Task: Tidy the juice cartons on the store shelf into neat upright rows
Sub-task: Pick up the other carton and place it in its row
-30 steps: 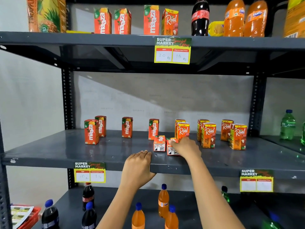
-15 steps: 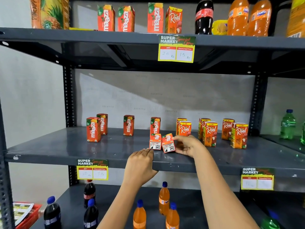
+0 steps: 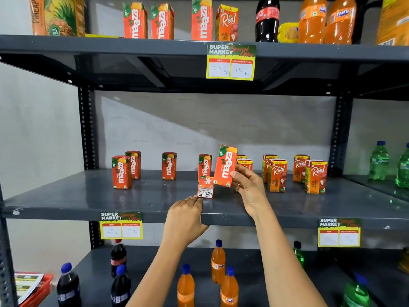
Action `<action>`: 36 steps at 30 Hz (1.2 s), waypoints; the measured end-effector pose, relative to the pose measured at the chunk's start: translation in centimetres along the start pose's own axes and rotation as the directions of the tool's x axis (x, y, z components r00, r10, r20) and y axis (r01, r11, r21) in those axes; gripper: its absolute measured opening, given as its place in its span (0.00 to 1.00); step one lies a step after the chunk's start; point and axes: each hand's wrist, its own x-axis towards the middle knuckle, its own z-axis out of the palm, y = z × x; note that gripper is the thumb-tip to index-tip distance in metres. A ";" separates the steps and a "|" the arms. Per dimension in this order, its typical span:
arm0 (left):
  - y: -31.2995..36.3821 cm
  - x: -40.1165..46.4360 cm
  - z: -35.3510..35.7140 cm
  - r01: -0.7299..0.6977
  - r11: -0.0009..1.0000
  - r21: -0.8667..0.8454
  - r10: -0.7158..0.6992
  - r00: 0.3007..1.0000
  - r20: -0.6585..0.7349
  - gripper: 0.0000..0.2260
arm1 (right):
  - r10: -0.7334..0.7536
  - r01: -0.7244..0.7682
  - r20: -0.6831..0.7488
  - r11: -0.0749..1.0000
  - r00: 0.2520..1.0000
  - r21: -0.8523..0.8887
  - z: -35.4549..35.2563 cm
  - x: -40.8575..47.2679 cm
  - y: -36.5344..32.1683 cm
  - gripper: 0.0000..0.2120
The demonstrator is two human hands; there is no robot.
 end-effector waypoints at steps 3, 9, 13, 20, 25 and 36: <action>-0.2 -0.1 0.2 0.004 1.000 0.005 -0.004 1.000 -0.010 0.21 | 0.001 -0.001 0.028 1.000 1.000 -0.001 0.1 -0.3 -0.1 0.06; -0.5 0.1 -0.1 -0.022 1.000 -0.008 0.022 0.998 0.066 0.25 | -0.008 0.008 0.055 1.000 0.998 -0.004 -0.2 -0.1 0.0 0.06; -3.8 0.1 -1.7 0.015 1.000 0.021 -0.018 0.985 0.169 0.31 | -0.003 0.005 0.073 1.000 0.997 -0.027 -0.2 0.4 0.2 0.06; -6.4 -1.9 -1.9 0.122 0.983 0.134 -0.130 0.990 0.049 0.28 | 0.066 -0.055 0.191 0.997 0.979 -0.058 2.8 1.5 1.3 0.08; -6.4 -1.8 -2.3 0.117 0.990 0.075 -0.120 0.992 0.031 0.25 | 0.133 -0.065 0.235 0.958 0.963 -0.278 10.2 5.1 3.1 0.16; -6.3 -1.9 -2.6 0.109 0.993 0.048 -0.111 0.992 0.059 0.24 | 0.236 -0.092 0.124 0.731 0.964 -0.676 17.1 8.3 10.3 0.16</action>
